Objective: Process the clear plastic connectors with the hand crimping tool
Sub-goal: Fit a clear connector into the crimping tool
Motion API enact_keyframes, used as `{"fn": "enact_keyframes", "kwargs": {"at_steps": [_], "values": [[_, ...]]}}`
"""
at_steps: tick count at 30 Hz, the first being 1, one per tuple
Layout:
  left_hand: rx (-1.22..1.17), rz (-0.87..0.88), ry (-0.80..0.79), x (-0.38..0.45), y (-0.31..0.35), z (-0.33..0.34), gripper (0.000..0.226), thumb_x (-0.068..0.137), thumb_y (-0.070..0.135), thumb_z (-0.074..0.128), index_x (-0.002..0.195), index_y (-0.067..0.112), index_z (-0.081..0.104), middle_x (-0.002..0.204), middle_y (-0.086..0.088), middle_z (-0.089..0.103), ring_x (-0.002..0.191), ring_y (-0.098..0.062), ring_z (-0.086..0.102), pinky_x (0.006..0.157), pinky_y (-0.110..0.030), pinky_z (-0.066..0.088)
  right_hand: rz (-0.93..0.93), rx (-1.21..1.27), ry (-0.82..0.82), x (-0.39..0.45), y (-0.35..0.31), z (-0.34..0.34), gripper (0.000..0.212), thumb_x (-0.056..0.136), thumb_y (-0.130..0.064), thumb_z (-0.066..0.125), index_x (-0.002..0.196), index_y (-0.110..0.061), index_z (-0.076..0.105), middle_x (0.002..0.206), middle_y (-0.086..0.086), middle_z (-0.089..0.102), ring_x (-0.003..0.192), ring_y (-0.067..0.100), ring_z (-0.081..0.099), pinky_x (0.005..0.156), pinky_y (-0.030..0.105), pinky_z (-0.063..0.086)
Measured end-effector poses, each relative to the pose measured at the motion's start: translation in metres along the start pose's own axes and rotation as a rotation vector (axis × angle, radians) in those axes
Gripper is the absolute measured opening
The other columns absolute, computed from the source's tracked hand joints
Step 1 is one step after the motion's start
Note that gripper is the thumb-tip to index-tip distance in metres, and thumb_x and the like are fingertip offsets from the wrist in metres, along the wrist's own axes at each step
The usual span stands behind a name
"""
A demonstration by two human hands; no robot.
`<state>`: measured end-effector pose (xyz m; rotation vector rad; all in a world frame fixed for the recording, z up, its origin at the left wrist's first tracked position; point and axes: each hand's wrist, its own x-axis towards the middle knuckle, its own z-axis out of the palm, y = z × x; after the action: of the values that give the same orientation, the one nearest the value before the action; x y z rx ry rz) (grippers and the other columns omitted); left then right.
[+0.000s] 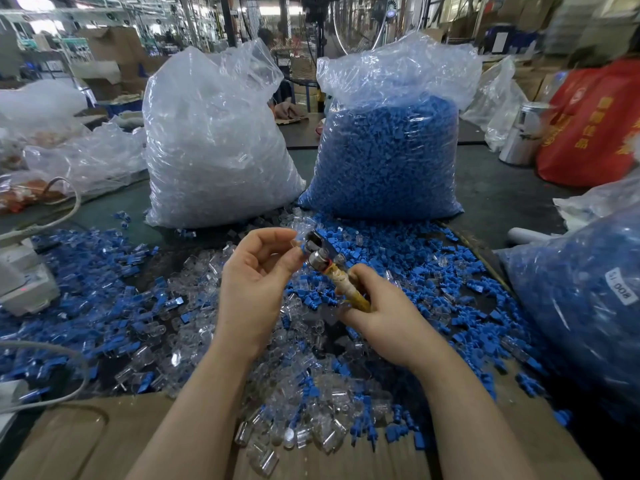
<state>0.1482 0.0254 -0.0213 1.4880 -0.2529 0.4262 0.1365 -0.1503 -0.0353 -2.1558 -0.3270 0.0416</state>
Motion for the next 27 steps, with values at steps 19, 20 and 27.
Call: {"fn": "enact_keyframes", "kwargs": {"at_steps": [19,20,27], "values": [[-0.057,-0.147,0.015,0.001,0.001,0.002,0.021,0.087,0.009,0.066,0.106,0.016,0.069,0.087,0.005,0.074,0.085,-0.008,0.07,0.076,-0.018,0.054,0.001,-0.172,0.064,0.0,0.001,0.002,0.018,0.075,-0.026,0.053,0.083,-0.036,0.042,0.072,-0.005,0.051,0.064,0.018,0.048,0.056,0.036,0.037],[-0.109,-0.208,0.05,0.003,0.001,0.0,0.02,0.089,0.006,0.063,0.106,0.015,0.07,0.088,0.002,0.075,0.084,-0.01,0.071,0.075,-0.018,0.055,0.004,-0.184,0.076,0.0,0.002,0.003,0.018,0.077,-0.026,0.055,0.085,-0.036,0.041,0.073,-0.005,0.051,0.065,0.017,0.049,0.055,0.035,0.037],[-1.04,-0.604,0.649,0.022,0.001,-0.068,0.016,0.098,0.013,0.055,0.087,0.007,0.064,0.073,-0.001,0.066,0.067,-0.008,0.065,0.069,-0.02,0.058,0.007,-0.253,0.248,0.003,0.01,-0.003,0.017,0.086,-0.026,0.057,0.088,-0.031,0.041,0.073,-0.004,0.052,0.066,0.018,0.049,0.056,0.037,0.033]]}}
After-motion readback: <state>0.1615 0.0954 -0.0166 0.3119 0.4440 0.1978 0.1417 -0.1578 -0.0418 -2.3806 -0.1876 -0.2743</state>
